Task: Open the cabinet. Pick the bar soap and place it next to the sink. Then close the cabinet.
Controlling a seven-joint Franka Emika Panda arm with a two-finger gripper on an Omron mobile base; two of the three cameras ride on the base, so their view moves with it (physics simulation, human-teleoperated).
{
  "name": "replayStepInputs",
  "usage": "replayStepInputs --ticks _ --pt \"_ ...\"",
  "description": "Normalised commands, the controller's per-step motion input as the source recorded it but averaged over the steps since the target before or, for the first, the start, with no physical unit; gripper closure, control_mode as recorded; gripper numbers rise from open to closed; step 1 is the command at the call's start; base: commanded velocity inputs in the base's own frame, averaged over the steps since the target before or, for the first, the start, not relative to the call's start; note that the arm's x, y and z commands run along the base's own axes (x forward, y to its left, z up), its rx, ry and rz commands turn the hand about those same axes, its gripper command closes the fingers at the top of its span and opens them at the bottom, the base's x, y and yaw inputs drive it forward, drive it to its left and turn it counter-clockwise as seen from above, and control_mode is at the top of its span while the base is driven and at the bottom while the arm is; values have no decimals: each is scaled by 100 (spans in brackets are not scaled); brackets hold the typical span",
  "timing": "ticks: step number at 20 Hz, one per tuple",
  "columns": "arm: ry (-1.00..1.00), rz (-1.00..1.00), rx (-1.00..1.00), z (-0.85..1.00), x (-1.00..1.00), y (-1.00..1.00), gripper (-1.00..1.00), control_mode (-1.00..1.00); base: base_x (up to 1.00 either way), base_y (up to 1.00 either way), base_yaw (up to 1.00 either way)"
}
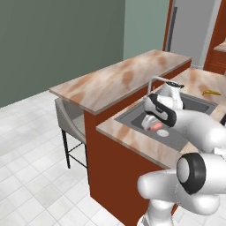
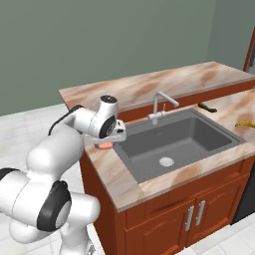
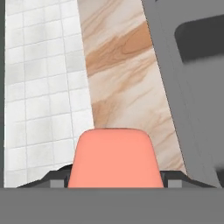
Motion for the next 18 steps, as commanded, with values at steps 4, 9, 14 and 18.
replayStepInputs --ticks 4,9,14,18 --pt "0 12 0 -24 22 0 100 -100 0 0 0" --pt "0 1 -1 -55 18 0 100 -100 0 0 0" --pt "0 0 0 -54 9 0 100 -100 0 0 0" --pt "0 0 -1 -42 1 2 100 -100 0 0 0"
